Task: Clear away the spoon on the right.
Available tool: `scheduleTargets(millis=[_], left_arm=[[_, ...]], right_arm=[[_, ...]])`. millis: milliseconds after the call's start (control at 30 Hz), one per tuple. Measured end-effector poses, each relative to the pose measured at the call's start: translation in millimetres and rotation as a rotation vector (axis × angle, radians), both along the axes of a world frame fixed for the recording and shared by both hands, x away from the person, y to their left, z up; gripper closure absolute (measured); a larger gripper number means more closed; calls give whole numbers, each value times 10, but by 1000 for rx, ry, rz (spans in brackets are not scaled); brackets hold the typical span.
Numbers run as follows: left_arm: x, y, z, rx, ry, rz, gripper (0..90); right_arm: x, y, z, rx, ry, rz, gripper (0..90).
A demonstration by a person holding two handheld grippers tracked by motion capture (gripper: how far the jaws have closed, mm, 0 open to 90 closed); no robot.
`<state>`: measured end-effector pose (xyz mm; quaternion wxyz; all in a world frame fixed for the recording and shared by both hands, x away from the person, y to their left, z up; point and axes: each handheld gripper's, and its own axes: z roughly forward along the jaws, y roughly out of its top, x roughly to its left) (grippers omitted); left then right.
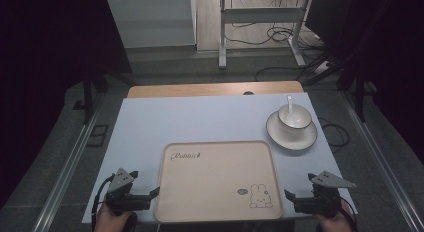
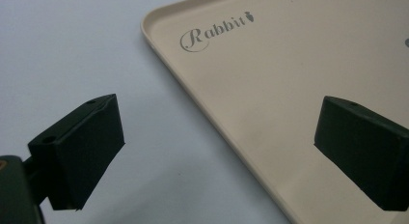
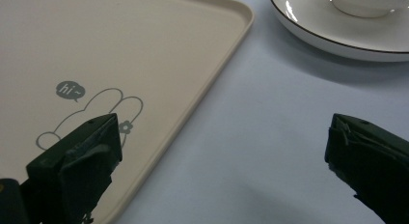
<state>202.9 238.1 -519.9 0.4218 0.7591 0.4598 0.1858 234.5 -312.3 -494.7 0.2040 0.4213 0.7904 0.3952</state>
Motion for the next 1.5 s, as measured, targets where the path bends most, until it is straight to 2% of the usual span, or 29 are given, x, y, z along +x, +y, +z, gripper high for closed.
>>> scheduleTargets(millis=[200, 367, 767, 967, 1167, 1267, 1333, 1500], left_arm=[[-5, -5, 2, 8, -3, -3, 32], [-3, -8, 2, 10, -3, -4, 32], [-4, -9, 2, 12, -4, -3, 32], [-4, -10, 1, 12, -4, -1, 32], [-8, -12, 1, 15, -4, 1, 32], [-6, -10, 1, 15, -4, 2, 32], [-5, -10, 0, 14, -4, 3, 32], [-4, -9, 1, 13, -3, 5, 32]], right_arm=[[10, 1, -7, -6, 11, -3, 0], [14, 25, -13, -30, 17, -1, 0], [25, 32, -17, -37, 23, -4, 0], [29, 29, -13, -29, 28, 8, 0], [43, 23, 16, 0, 24, -2, 0], [51, 16, 53, 2, 12, -4, 0], [68, 3, 94, -2, -25, -2, 0], [113, -15, 117, -10, -36, -8, 0]])
